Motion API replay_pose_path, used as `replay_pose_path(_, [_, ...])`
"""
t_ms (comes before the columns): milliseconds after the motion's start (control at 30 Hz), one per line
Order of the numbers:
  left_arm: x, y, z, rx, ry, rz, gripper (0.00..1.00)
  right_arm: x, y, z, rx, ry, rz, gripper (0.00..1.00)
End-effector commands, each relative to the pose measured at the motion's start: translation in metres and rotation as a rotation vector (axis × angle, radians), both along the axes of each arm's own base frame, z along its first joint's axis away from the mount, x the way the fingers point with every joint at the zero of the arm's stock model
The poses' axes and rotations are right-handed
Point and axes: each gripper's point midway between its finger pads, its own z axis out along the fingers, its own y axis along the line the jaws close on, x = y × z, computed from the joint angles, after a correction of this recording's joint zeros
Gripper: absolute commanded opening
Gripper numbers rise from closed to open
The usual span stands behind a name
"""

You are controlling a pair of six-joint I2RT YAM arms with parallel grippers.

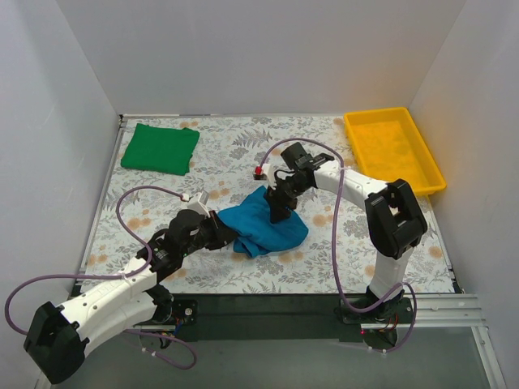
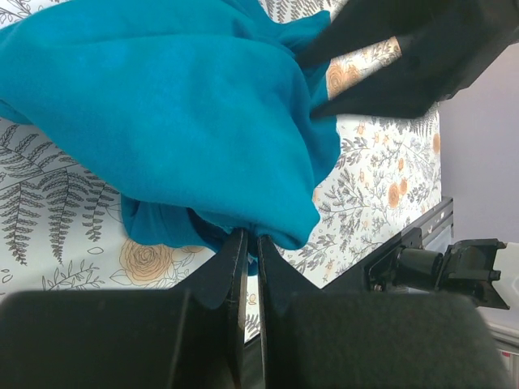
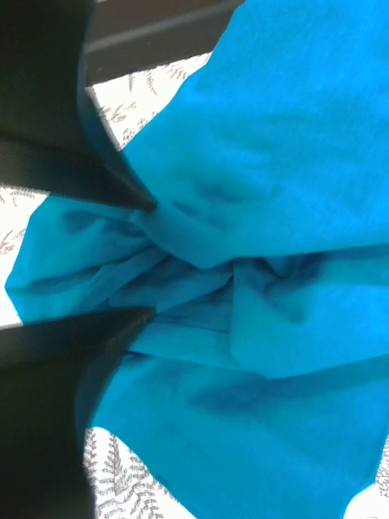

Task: Fold and stack the t-shirts
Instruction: Flatten the tshirt out

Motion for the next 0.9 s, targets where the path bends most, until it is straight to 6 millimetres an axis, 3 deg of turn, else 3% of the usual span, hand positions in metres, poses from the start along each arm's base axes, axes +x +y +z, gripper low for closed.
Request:
replay_pose_path(0, [0.002,0.002,0.008,-0.013,-0.012,0.016,0.0,0.008,0.007,0.012,0.026,-0.007,-0.01,0.37])
replay_pose_path(100, [0.003,0.003,0.011,-0.012,-0.015,0.018,0.0,0.015,0.008,0.02,0.025,-0.044,-0.016,0.02])
replay_pose_path(233, [0.005,0.005,0.018,-0.01,-0.027,0.032,0.0,0.032,0.002,0.057,0.051,-0.162,-0.047,0.01])
replay_pose_path(333, [0.008,0.007,0.024,0.01,-0.046,0.038,0.0,0.043,-0.017,0.087,0.093,-0.227,-0.093,0.01])
replay_pose_path(433, [0.011,0.005,0.031,0.018,-0.058,0.031,0.0,0.05,-0.038,0.088,0.097,-0.224,-0.149,0.01])
replay_pose_path(467, [0.011,0.004,0.032,0.017,-0.057,0.026,0.0,0.054,-0.044,0.082,0.085,-0.219,-0.17,0.14])
replay_pose_path(500, [0.01,0.003,0.03,0.018,-0.048,0.02,0.0,0.055,-0.046,0.075,0.075,-0.207,-0.178,0.41])
replay_pose_path(600, [0.007,0.002,0.026,0.013,-0.032,0.01,0.0,0.054,-0.051,0.044,0.019,-0.145,-0.187,0.62])
replay_pose_path(700, [0.003,0.006,0.024,-0.002,-0.028,0.023,0.0,0.057,-0.049,0.034,0.007,-0.119,-0.187,0.69])
replay_pose_path(867, [0.001,0.008,0.02,-0.01,-0.018,0.037,0.0,0.052,-0.036,0.007,-0.017,-0.025,-0.161,0.7])
